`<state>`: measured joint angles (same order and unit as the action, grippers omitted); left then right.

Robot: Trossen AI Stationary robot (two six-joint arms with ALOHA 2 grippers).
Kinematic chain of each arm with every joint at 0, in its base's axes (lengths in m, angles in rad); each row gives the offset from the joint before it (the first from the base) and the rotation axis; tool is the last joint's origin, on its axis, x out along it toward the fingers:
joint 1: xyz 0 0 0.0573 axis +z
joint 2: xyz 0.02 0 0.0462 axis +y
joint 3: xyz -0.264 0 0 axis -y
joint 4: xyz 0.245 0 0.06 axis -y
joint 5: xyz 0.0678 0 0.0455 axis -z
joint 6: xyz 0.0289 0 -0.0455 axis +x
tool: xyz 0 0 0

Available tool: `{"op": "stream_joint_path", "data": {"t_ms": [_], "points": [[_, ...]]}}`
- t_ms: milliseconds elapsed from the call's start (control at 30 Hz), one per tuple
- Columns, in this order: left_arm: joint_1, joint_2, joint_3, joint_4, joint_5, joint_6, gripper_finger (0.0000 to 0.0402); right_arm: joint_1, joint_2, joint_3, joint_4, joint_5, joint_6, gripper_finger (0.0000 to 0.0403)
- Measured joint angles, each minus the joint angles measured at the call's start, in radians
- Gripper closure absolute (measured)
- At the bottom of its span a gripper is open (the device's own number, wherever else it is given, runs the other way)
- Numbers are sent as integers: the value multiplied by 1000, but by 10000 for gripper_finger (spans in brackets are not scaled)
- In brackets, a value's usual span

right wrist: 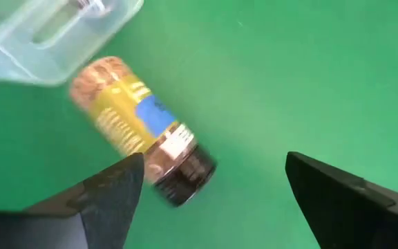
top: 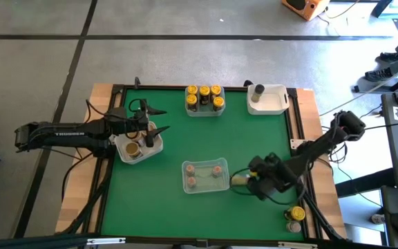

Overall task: Sort spices by type
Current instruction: Put the black spice bottle into the right white bin

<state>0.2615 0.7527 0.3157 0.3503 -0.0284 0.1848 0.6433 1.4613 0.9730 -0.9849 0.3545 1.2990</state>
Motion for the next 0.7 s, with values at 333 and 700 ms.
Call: {"op": "stream_joint_path", "data": {"t_ms": [333, 700], "points": [[0, 0, 0, 6, 0, -1, 116, -84, 134, 2, 109, -205, -320, 52], [0, 0, 0, 10, 0, -3, 116, -82, 230, 1, 189, -113, -582, 52]]}}
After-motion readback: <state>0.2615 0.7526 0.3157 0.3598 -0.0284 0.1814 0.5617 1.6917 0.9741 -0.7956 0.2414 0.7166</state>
